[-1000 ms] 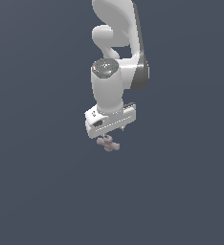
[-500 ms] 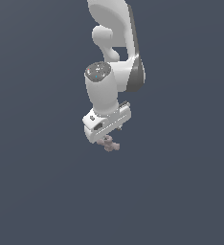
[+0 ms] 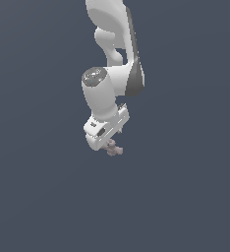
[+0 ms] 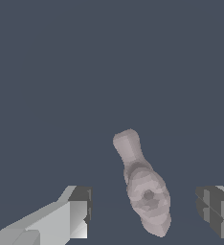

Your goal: Pick up the object and move it to a goal position.

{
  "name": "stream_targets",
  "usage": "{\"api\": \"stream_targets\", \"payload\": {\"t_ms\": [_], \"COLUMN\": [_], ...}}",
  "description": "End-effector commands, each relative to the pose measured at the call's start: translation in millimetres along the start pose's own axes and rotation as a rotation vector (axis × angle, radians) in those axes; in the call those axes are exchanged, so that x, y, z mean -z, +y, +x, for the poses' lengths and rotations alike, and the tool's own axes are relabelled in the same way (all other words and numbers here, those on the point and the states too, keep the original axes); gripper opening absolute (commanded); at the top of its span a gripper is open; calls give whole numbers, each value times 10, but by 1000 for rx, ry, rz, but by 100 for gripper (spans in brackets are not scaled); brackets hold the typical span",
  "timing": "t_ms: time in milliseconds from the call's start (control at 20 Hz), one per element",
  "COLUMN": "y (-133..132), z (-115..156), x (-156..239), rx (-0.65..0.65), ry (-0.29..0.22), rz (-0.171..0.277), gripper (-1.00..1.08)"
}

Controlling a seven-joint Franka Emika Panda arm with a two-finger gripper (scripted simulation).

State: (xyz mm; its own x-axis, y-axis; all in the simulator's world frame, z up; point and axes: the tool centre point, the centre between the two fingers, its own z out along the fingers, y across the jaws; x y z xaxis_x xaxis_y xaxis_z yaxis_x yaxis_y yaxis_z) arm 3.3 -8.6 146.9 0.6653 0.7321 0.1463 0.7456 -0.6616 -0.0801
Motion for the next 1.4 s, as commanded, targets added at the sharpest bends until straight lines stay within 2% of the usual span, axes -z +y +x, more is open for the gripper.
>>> {"api": "stream_targets", "payload": {"t_ms": [0, 850, 1350], "y": [11, 87, 115], "z": [-17, -130, -169], "x": [-17, -110, -135], "rx": [53, 395, 517], "ry": [11, 86, 114], "rz": [4, 10, 3], "gripper": [68, 68, 68]}}
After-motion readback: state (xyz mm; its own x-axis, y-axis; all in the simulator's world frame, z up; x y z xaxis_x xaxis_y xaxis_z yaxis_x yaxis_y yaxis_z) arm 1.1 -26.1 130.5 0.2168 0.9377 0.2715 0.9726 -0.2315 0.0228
